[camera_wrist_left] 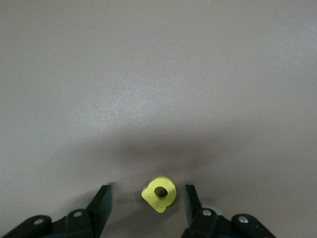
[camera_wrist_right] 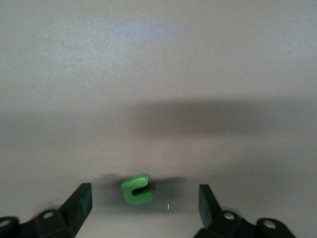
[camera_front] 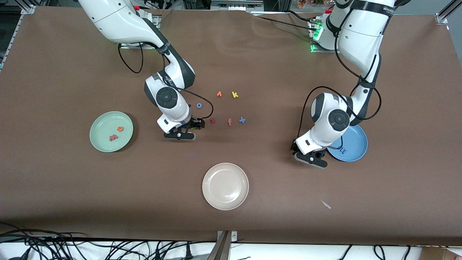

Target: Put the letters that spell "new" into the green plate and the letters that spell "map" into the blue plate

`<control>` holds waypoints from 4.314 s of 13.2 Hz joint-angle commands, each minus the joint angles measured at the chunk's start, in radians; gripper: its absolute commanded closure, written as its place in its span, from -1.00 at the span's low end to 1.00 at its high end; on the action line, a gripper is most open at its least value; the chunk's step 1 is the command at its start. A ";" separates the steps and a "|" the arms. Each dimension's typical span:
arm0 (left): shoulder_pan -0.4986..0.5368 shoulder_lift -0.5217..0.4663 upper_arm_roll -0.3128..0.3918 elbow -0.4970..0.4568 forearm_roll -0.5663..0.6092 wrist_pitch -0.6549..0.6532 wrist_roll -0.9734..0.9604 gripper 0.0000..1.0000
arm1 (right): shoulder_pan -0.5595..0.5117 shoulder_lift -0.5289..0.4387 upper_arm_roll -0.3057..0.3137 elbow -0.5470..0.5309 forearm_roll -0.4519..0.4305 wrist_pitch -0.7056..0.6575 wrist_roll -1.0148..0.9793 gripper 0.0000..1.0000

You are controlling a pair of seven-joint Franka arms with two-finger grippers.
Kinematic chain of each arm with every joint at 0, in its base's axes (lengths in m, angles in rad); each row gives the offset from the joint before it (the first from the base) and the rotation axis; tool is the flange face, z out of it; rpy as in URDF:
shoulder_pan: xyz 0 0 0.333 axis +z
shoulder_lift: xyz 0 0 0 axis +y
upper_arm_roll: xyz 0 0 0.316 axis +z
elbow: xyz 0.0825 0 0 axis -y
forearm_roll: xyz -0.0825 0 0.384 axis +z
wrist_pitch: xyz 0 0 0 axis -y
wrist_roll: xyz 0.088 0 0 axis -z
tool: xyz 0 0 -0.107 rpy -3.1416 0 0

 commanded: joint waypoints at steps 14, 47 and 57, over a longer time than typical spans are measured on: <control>-0.051 0.043 0.063 0.031 -0.025 0.020 0.023 0.62 | 0.023 0.023 -0.002 -0.004 -0.015 0.047 0.006 -0.01; 0.321 -0.759 0.040 0.094 0.242 -0.963 0.005 -1.00 | -0.115 -0.056 -0.374 0.133 0.013 -0.456 -0.583 -1.00; 0.316 -0.734 -0.004 0.165 0.242 -1.043 -0.061 -1.00 | 0.006 -0.104 -0.357 0.397 0.076 -0.887 -0.582 -1.00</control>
